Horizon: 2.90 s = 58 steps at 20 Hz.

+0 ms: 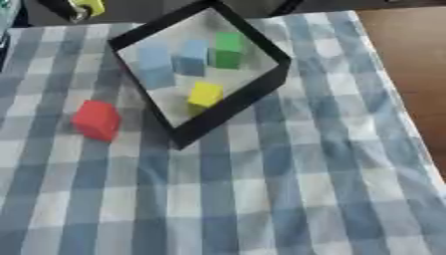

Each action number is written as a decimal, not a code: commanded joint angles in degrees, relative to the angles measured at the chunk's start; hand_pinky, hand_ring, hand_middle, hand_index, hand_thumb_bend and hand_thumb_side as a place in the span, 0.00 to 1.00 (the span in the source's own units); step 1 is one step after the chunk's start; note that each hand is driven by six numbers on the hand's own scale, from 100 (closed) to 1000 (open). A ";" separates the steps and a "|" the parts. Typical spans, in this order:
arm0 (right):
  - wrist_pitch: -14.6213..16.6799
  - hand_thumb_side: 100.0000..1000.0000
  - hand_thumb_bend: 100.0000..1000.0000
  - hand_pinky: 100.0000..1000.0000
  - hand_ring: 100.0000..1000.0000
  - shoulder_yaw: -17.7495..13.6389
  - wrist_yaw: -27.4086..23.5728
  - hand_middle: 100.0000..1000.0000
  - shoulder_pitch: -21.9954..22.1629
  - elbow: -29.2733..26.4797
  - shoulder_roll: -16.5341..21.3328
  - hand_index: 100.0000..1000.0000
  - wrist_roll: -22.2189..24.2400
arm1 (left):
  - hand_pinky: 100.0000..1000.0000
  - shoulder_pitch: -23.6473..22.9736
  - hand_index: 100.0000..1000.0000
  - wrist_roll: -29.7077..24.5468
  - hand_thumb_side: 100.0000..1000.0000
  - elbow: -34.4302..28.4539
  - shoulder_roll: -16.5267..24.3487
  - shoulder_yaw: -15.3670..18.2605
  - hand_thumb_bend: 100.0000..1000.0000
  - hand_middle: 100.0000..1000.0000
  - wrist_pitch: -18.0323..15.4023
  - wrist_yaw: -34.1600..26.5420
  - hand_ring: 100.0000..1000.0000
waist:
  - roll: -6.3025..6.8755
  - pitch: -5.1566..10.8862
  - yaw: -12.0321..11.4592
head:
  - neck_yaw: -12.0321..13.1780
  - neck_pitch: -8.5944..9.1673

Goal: Pick up objects on the table and place them in the box.

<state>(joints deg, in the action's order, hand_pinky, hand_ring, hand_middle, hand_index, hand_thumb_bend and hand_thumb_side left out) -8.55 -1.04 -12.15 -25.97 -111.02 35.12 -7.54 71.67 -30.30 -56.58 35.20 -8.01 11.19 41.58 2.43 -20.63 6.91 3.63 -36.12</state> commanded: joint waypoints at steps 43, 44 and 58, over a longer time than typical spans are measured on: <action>-0.18 0.49 0.00 0.89 0.74 0.93 -0.84 0.67 -2.40 0.07 0.88 0.72 2.47 | 0.80 4.23 0.88 -3.46 0.30 9.41 -9.54 1.03 0.84 0.76 -11.26 7.50 0.83 | 1.04 2.49 2.97 | 1.14 0.44; -0.16 0.49 0.00 0.89 0.74 0.95 -0.88 0.67 -2.39 0.08 0.89 0.72 2.49 | 0.80 4.22 0.87 -3.36 0.30 9.20 -9.48 1.03 0.83 0.76 -11.32 7.18 0.83 | 0.99 2.58 2.93 | 1.13 0.36; -0.09 0.48 0.00 0.89 0.74 1.12 -1.26 0.67 -1.70 0.31 1.25 0.72 2.91 | 0.77 4.70 0.84 2.12 0.29 4.03 -6.82 1.32 0.81 0.73 -10.91 5.28 0.81 | 0.71 4.21 1.61 | 0.43 -1.14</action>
<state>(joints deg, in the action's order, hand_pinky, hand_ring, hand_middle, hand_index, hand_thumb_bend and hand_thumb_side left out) -8.79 0.40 -13.14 -27.17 -110.35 34.98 -4.80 74.76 -28.66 -51.11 26.41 -7.11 0.32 47.28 3.09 -19.09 8.50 4.25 -37.01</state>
